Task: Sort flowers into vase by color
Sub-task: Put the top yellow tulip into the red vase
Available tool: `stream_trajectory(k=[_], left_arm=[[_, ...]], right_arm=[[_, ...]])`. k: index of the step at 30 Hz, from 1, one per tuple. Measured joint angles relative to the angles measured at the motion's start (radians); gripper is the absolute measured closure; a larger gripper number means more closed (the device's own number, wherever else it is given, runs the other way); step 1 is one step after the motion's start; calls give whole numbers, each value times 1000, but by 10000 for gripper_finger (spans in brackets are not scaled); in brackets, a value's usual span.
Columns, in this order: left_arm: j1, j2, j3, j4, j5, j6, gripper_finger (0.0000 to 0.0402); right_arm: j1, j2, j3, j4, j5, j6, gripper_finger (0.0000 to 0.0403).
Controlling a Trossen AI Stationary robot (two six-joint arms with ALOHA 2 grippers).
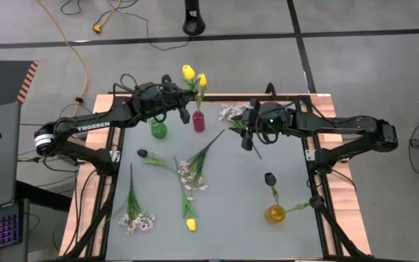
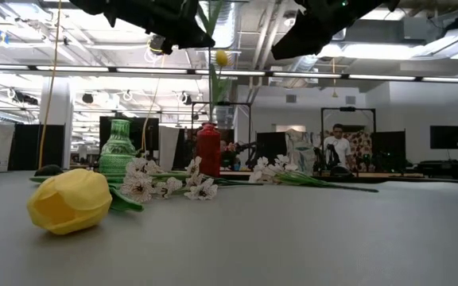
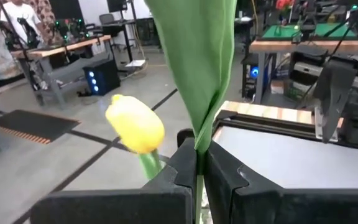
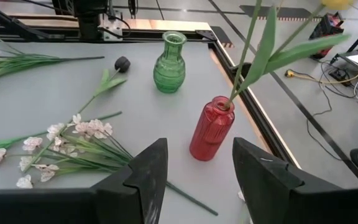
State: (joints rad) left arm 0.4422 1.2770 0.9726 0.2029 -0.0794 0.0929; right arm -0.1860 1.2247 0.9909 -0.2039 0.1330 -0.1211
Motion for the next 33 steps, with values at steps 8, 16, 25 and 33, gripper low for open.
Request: stream_trajectory(k=[8,16,25,33], left_arm=[[-1,0,0,-17,1,-7,400],[-1,0,0,-51,-12,-11,400],[-1,0,0,-57,-14,-93,399],[-1,0,0,-120,-84,-162,392]], right_arm=[[0,0,0,-1,0,0,196],[0,0,0,-1,0,-2,196],[0,0,0,-1,0,-2,196],[0,0,0,-1,0,-1,196]])
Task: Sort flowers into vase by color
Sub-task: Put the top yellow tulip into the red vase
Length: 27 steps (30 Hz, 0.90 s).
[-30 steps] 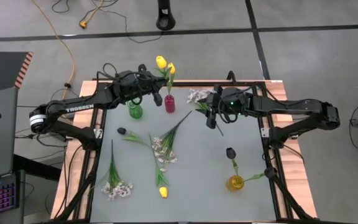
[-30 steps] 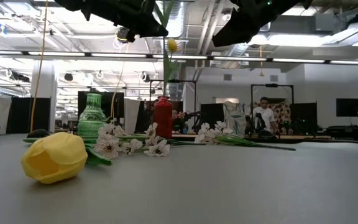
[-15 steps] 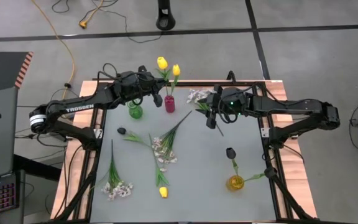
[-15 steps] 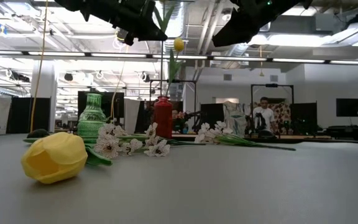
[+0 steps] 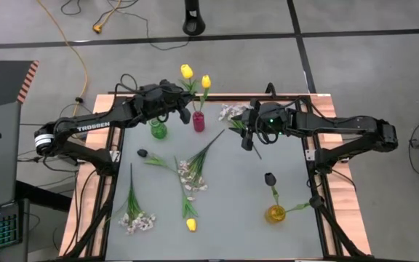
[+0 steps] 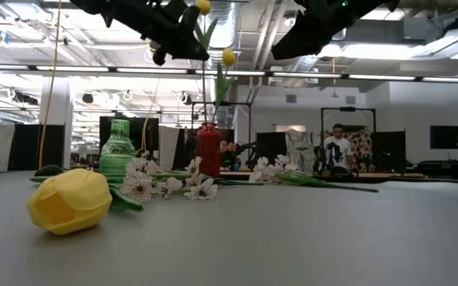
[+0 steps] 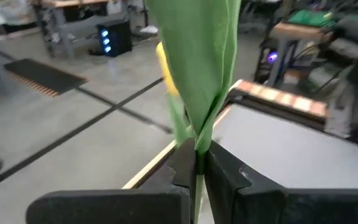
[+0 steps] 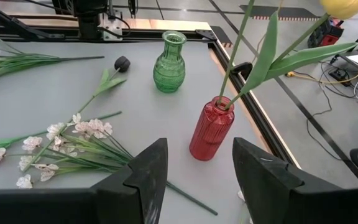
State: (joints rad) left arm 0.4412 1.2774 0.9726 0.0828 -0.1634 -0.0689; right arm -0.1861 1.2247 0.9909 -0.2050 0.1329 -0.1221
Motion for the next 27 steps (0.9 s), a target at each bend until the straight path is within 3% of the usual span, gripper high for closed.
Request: stream_trajectory(k=[6,16,27], left_arm=[[0,0,0,-52,-43,-2,354],[0,0,0,-53,39,37,273],[0,-85,0,-196,47,110,262]], right_arm=[[0,0,0,0,0,1,196],[-18,0,0,-29,55,116,196],[-126,0,0,-108,56,259,196]])
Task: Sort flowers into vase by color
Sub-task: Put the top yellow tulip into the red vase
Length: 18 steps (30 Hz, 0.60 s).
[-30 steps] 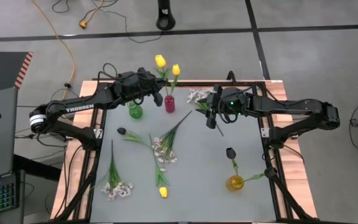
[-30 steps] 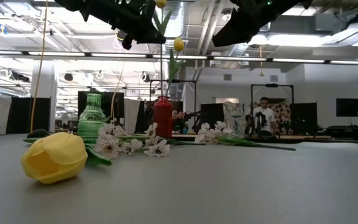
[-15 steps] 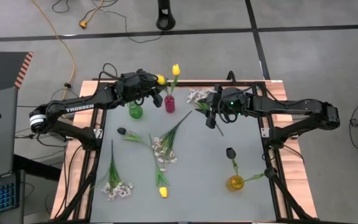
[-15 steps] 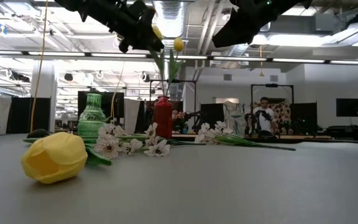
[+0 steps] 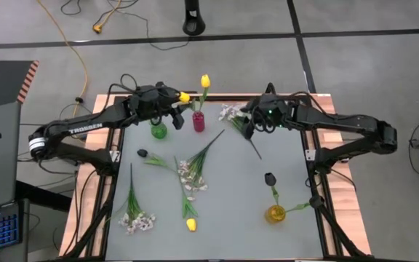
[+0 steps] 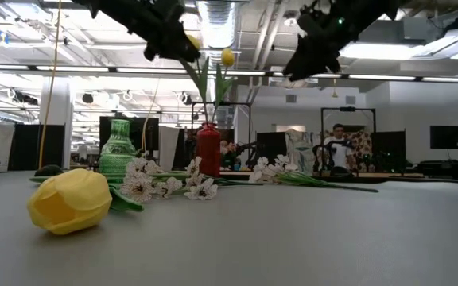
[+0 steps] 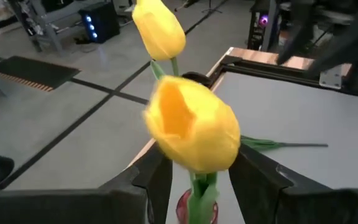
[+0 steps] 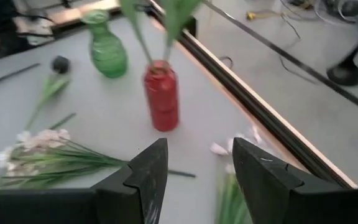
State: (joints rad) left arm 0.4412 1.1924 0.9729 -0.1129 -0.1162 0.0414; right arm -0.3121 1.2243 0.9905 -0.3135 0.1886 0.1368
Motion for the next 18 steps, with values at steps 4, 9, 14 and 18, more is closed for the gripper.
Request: stream_trajectory(k=[4,9,14,18], left_arm=[[0,-71,0,-65,0,4,262],[-1,-152,0,-186,0,3,262],[-2,-190,0,-251,0,2,262],[-2,-190,0,-217,4,4,262]], right_arm=[[-43,7,0,-58,0,29,196],[-68,29,0,-138,1,32,196],[-76,82,0,-145,-1,31,196],[-76,121,0,-143,-1,31,196]])
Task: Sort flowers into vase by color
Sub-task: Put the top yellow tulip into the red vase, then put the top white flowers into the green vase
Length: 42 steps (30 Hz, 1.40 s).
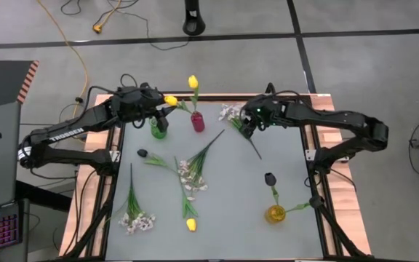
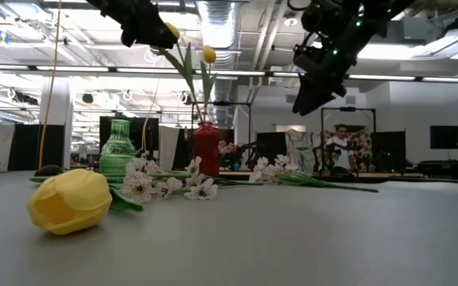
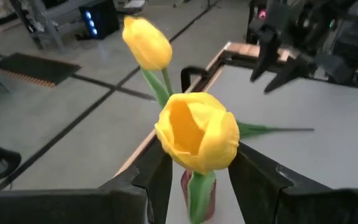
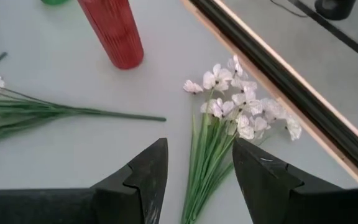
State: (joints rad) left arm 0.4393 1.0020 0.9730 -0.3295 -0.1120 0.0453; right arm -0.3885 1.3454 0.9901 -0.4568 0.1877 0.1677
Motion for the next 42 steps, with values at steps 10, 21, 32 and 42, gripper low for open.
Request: stream_trajectory(k=[10,21,32,42], left_arm=[[0,50,1,91,-2,-3,262],[0,179,1,178,-1,18,262],[0,106,1,26,-5,75,262],[-1,0,1,-215,-5,44,262]], right_arm=[[0,4,0,-7,-2,-18,196],[0,-1,0,-7,-2,-18,196],[1,-1,0,-8,-2,-18,196],[1,-1,0,-71,-3,42,196]])
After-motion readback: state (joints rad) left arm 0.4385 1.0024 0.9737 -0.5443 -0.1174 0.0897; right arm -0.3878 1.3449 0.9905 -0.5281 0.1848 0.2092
